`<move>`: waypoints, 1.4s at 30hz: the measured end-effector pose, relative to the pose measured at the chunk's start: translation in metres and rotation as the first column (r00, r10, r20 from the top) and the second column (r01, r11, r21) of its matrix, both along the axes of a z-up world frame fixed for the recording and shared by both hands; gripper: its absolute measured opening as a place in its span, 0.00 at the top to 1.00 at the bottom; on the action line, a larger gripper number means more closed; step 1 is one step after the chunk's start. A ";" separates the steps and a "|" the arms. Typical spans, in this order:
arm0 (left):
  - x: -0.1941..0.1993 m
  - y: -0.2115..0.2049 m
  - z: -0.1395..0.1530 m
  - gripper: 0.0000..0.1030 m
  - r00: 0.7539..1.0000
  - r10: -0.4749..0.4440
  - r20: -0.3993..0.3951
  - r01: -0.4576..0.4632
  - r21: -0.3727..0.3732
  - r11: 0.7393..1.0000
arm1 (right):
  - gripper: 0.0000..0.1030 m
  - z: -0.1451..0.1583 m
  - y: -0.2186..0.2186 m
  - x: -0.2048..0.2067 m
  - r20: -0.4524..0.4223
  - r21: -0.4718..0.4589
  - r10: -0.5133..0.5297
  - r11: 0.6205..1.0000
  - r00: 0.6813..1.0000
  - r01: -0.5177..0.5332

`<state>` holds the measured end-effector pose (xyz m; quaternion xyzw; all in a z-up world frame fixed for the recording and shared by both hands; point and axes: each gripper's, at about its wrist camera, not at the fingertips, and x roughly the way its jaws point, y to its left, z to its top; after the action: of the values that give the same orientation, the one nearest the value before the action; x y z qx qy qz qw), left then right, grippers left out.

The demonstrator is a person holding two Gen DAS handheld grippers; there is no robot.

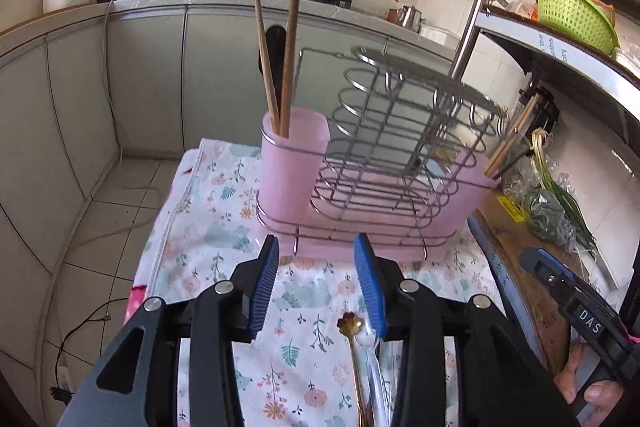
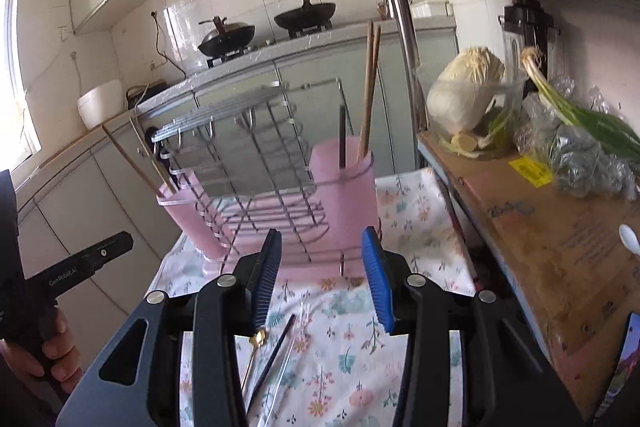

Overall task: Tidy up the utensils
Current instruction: 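Lower both open tools to the gold spoon and clear plastic utensils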

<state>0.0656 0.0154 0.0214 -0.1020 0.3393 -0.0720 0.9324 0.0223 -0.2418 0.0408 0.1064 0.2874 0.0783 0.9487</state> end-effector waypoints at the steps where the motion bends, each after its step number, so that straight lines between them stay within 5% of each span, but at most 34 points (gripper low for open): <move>1: 0.000 -0.004 -0.005 0.63 1.000 -0.012 -0.021 0.012 0.002 1.000 | 0.59 -0.008 0.001 -0.001 -0.024 0.000 0.006 1.000 1.000 -0.006; 9: -0.002 -0.036 -0.046 0.63 0.979 -0.093 -0.179 0.100 0.025 0.995 | 0.59 -0.055 0.004 -0.005 -0.178 0.034 0.059 0.998 0.982 -0.053; 18: 0.002 -0.063 -0.064 0.63 0.950 -0.156 -0.271 0.181 0.071 0.981 | 0.59 -0.079 0.004 0.001 -0.278 0.096 0.121 0.991 0.953 -0.098; 42: 0.036 -0.102 -0.106 0.63 0.881 -0.195 -0.431 0.277 0.136 0.951 | 0.59 -0.094 -0.007 0.007 -0.325 0.163 0.146 0.982 0.934 -0.097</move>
<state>0.1013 -0.0871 -0.0848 0.0184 0.5434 -0.1291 0.8293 0.0296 -0.2488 -0.0532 0.1685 0.4443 0.1381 0.8690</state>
